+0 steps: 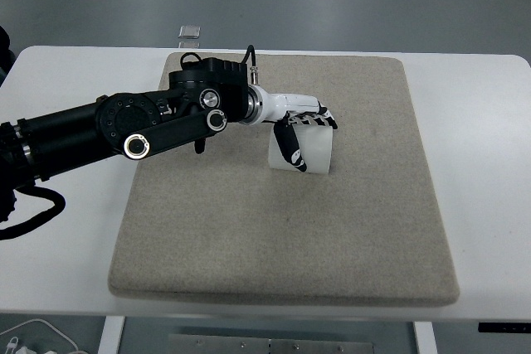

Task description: Upright white cup

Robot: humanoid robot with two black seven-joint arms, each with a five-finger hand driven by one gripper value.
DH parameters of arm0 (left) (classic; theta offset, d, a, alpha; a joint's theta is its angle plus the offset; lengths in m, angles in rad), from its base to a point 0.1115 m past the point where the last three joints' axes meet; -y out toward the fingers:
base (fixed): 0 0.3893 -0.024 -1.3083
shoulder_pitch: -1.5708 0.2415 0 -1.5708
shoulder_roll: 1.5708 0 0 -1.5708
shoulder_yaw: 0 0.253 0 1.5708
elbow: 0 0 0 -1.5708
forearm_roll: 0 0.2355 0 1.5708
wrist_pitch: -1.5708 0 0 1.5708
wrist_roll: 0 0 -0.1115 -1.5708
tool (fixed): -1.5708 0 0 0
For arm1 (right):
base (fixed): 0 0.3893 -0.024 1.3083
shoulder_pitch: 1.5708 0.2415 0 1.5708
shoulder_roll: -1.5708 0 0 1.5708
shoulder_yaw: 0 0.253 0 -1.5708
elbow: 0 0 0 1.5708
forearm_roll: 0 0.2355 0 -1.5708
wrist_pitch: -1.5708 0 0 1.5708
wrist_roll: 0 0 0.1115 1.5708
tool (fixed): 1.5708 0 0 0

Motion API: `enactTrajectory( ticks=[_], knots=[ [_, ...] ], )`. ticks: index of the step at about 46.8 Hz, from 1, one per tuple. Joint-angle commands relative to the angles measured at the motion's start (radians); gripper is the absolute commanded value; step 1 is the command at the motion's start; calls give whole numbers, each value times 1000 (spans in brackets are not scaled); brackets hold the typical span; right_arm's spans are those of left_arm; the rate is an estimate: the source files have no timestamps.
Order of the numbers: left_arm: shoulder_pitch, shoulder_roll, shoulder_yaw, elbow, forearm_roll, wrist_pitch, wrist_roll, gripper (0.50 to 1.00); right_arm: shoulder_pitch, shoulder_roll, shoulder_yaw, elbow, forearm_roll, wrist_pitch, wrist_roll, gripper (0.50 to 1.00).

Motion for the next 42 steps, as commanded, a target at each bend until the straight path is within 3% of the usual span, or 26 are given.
enactTrajectory(
  ticks=[1, 24, 42],
  knots=[
    [2, 1, -7, 0, -5, 2, -2, 673, 0, 0, 0, 0, 0, 0, 0, 930],
    [6, 11, -76, 21, -72, 0, -10, 671, 0, 0, 0, 0, 0, -1, 0, 930],
    [31, 14, -176, 73, -190, 2, -47, 662, 0, 0, 0, 0, 0, -1, 0, 930]
  ],
)
